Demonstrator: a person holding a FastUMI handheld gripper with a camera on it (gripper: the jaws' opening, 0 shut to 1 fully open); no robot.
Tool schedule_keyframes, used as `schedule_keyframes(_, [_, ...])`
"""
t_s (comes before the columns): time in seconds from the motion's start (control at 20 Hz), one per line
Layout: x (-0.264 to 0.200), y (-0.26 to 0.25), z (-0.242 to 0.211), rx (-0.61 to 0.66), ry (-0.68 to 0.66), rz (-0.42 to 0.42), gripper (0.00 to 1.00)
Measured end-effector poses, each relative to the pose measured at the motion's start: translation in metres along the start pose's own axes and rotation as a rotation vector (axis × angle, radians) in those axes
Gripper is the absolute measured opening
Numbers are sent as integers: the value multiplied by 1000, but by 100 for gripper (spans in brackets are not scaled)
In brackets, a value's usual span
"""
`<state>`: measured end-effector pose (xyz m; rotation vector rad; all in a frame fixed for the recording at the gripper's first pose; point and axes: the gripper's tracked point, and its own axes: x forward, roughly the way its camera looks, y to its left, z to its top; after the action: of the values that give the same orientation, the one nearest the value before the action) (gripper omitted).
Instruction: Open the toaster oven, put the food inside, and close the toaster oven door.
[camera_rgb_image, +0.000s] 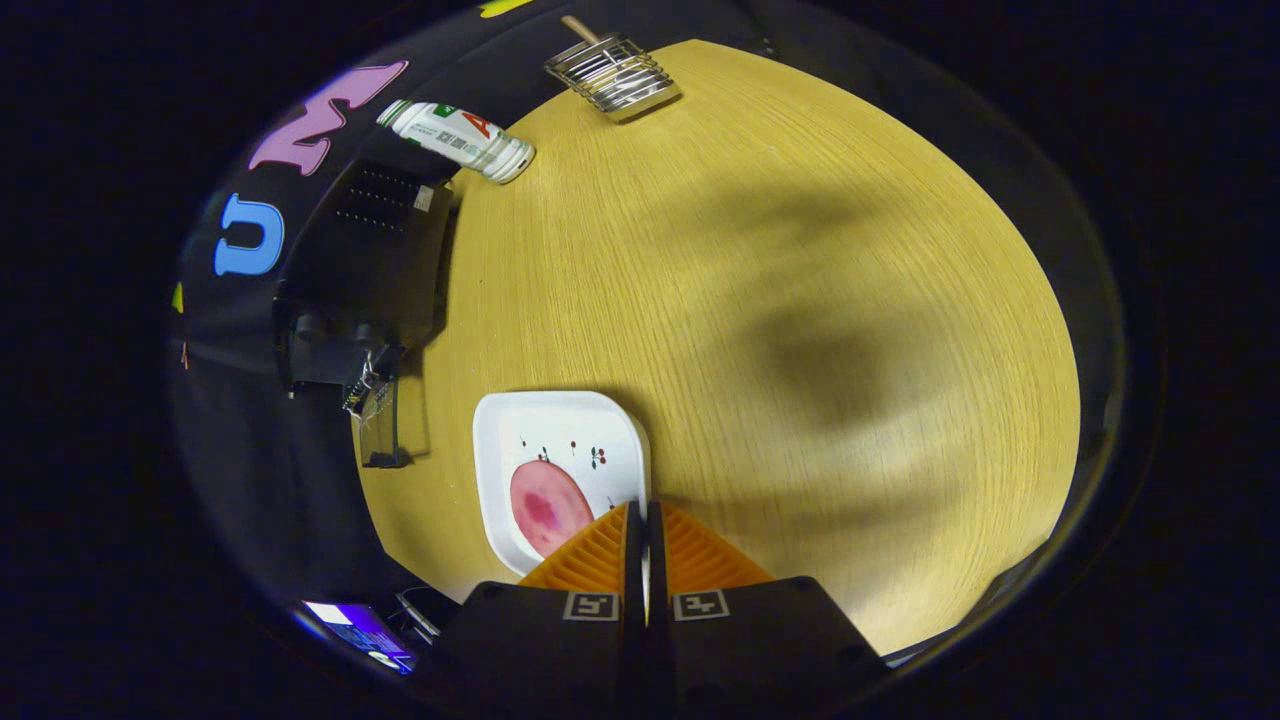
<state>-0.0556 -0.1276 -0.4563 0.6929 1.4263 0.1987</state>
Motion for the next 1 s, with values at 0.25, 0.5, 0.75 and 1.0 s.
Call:
schedule_keyframes(0.25, [-13, 20, -10, 92, -51, 79, 5])
schedule_keyframes(0.5, [-18, 59, -21, 173, -98, 144, 5])
schedule_keyframes(0.75, [-20, 112, -45, 280, -124, 173, 5])
schedule_keyframes(1.0, [-11, 181, -73, 335, -161, 196, 5])
